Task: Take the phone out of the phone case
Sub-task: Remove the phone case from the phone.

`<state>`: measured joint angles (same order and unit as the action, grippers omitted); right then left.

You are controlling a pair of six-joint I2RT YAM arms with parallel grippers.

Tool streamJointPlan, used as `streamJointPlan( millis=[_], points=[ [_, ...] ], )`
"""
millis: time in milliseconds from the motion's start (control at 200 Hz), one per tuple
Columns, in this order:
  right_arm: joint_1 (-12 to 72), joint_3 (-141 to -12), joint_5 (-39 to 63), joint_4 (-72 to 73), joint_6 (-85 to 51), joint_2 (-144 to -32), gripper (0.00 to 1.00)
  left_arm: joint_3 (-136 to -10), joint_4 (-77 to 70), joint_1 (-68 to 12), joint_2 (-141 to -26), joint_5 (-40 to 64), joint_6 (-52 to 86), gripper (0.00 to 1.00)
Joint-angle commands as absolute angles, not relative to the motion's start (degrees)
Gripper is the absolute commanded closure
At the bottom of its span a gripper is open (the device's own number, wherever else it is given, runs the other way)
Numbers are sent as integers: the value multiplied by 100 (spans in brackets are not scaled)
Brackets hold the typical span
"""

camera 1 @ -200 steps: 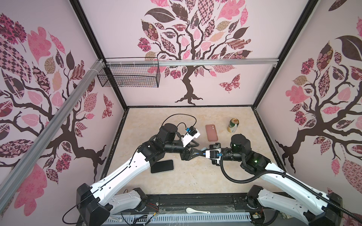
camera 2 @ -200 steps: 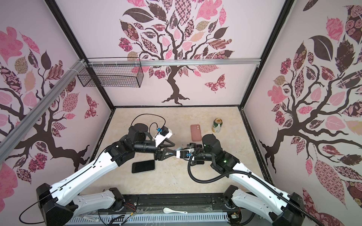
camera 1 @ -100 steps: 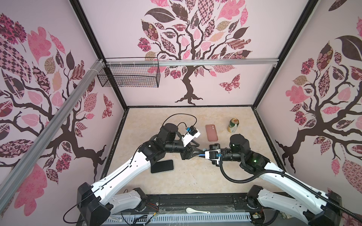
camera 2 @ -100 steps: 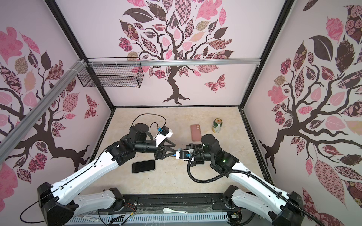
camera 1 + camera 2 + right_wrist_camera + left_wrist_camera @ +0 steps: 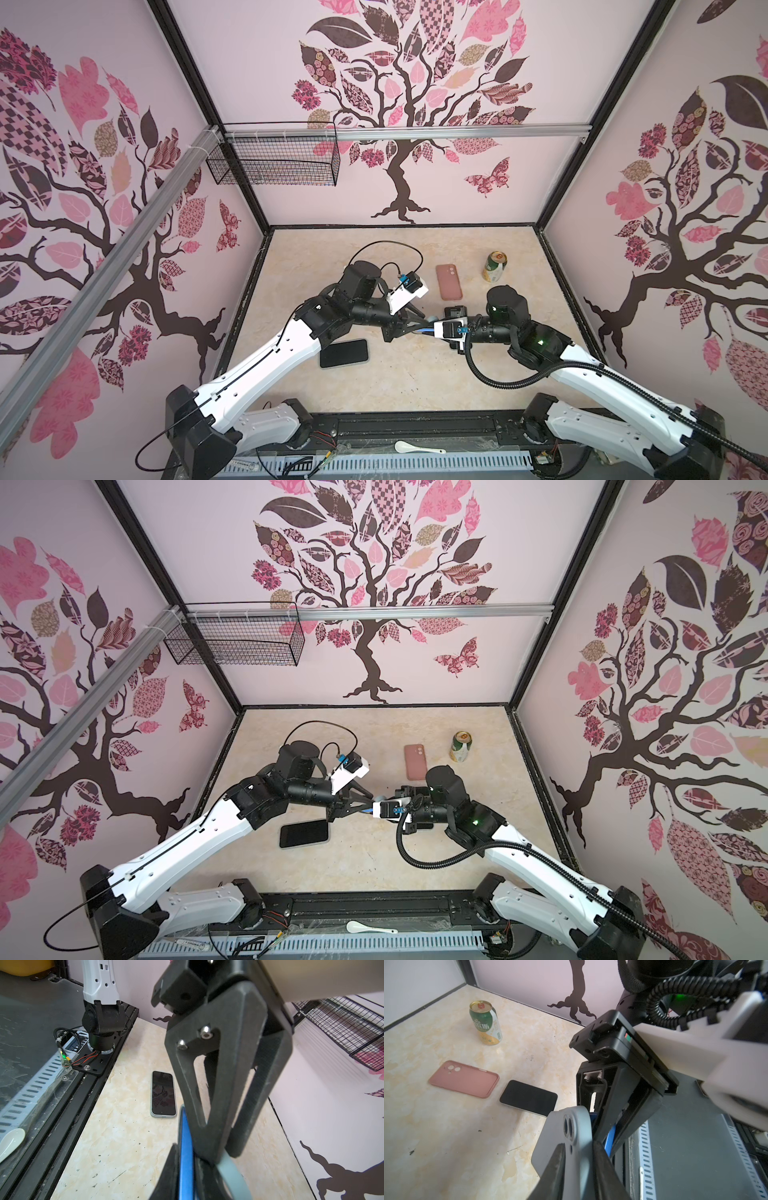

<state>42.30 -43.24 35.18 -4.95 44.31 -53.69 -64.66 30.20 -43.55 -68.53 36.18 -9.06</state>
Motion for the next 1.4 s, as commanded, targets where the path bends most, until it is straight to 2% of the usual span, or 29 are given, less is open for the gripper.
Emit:
streamJointPlan(
  millis=[0, 185, 395, 745, 1395],
  points=[
    [4263, -4649, 3718, 143, 4398, -5224, 100, -6590, 3429, -4333, -6981, 3535, -1042, 81],
    [4271, -4645, 3700, 73, 4441, -5194, 100, -6629, 3348, -4334, -6962, 3465, -1020, 100],
    [4267, -4666, 3769, -23, 4486, -5194, 100, -6704, 3297, -4333, -6927, 3309, -959, 100],
    [4430, -4671, 3906, -387, 4664, -5225, 100, -6840, 3283, -4247, -6962, 2349, -665, 100],
    [4504, -4514, 4002, -331, 4491, -5135, 100, -6673, 3337, -3595, -6865, 2016, -244, 100]
  ],
)
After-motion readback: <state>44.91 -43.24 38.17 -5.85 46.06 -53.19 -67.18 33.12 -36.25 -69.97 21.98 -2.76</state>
